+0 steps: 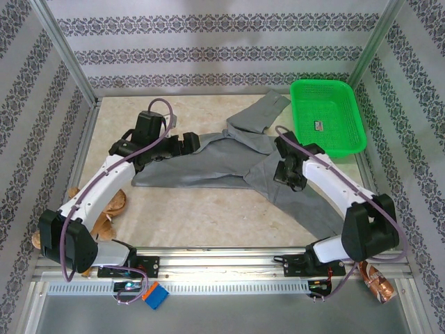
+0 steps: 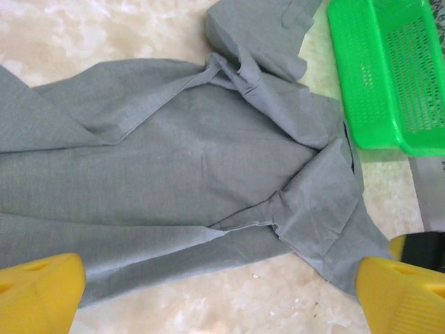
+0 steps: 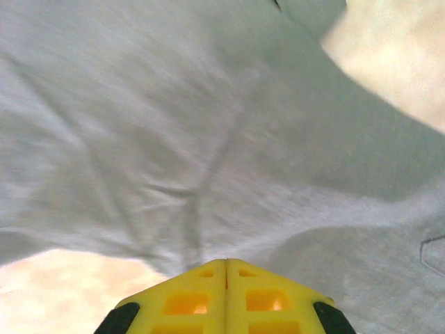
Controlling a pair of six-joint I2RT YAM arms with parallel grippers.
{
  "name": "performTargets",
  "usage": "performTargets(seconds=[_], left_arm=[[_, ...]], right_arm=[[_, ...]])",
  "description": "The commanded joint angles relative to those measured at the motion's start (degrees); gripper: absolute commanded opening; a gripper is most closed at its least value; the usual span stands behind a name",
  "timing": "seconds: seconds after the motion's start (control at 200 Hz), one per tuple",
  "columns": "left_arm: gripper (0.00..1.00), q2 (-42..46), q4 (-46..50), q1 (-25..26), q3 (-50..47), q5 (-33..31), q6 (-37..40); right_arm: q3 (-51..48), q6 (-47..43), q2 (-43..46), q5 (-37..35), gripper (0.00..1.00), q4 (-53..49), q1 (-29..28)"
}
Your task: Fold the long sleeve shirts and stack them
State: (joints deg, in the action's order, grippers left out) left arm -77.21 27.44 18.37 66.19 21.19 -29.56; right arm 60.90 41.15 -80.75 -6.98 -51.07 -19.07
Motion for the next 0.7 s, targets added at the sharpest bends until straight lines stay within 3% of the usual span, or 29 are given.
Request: performTargets(seconds=[0.0, 0.11, 0.21, 0.27, 0.415, 0.56, 0.65, 0.699], left_arm=[[1.00, -0.8, -2.2, 0.2, -2.3, 0.8, 0.9], [1.00, -2.0, -2.3, 0.4, -3.3, 2.0, 0.9], [1.00, -2.1, -3.6, 1.3, -4.7, 1.9, 0.4], [1.00, -2.3, -4.1, 2.6, -5.1, 1.2, 0.4], [1.00, -4.9, -4.6, 6.8, -5.3, -0.1, 0.3], [1.00, -7.5, -6.6, 9.1, -6.2, 0.6, -1.0], [1.00, -8.6, -7.1, 9.7, -6.5, -0.4, -1.5], [1.00, -9.0, -7.4, 9.7, -6.8, -0.9, -2.0]], right_arm=[[5.8, -2.3, -0.6, 1.2, 0.00, -2.8, -1.1], [11.4, -4.8, -4.8, 1.4, 0.00, -8.6, -0.6], [6.8, -3.8, -4.6, 0.3, 0.38, -9.9, 0.6], [1.2, -1.7, -3.1, 0.1, 0.48, -7.8, 2.2], [-8.5, 2.2, -3.9, 1.0, 0.55, -3.3, 6.0], [-13.4, 5.3, -6.0, -0.7, 0.56, 0.0, 7.1], [-16.3, 7.9, -7.0, -0.4, 0.53, 3.1, 7.3], [-16.8, 9.4, -7.8, 0.0, 0.45, 4.3, 7.3]])
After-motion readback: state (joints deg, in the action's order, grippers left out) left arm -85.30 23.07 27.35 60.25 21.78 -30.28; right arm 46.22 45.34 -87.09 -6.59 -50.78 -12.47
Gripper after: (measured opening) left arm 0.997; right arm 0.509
